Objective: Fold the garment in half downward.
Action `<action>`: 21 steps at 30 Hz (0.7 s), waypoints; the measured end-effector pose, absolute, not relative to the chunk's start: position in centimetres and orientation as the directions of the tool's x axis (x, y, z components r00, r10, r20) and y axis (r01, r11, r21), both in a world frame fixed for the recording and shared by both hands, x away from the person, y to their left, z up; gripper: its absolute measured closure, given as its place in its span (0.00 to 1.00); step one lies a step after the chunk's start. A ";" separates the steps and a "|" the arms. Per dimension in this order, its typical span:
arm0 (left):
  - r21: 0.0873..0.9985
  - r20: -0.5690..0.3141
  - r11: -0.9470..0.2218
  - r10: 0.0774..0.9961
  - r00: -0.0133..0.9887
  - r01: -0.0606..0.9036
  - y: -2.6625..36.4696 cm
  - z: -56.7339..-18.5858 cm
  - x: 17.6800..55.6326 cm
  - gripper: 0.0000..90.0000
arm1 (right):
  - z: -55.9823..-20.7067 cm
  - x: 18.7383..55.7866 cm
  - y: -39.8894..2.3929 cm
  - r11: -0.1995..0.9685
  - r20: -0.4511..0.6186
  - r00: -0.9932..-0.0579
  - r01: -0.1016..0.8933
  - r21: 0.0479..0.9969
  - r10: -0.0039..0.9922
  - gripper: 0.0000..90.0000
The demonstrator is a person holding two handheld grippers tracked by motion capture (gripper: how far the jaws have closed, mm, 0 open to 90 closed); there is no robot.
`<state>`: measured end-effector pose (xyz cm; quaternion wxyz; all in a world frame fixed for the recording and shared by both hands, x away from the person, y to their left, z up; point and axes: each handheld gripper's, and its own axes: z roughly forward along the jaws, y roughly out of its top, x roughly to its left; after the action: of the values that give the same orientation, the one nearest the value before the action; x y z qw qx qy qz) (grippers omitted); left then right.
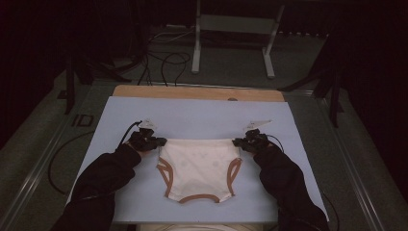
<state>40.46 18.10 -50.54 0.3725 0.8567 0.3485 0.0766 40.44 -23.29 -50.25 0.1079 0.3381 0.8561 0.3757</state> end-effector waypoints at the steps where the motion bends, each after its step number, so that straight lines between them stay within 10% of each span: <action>1: 0.692 -0.126 -0.481 0.653 0.747 0.538 18.1 -50.5 40.7 0.97 | -50.2 40.6 -23.3 0.485 0.078 -0.745 0.507 0.713 0.663 0.95; 21: 0.698 -0.101 -0.475 0.675 0.731 0.535 17.4 -50.4 43.9 0.97 | -50.5 43.4 -23.2 0.467 0.074 -0.709 0.535 0.705 0.701 0.95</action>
<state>43.87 17.42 -50.38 0.3699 0.8536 0.3543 0.0943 43.43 -23.16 -50.51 0.1135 0.3639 0.8488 0.3665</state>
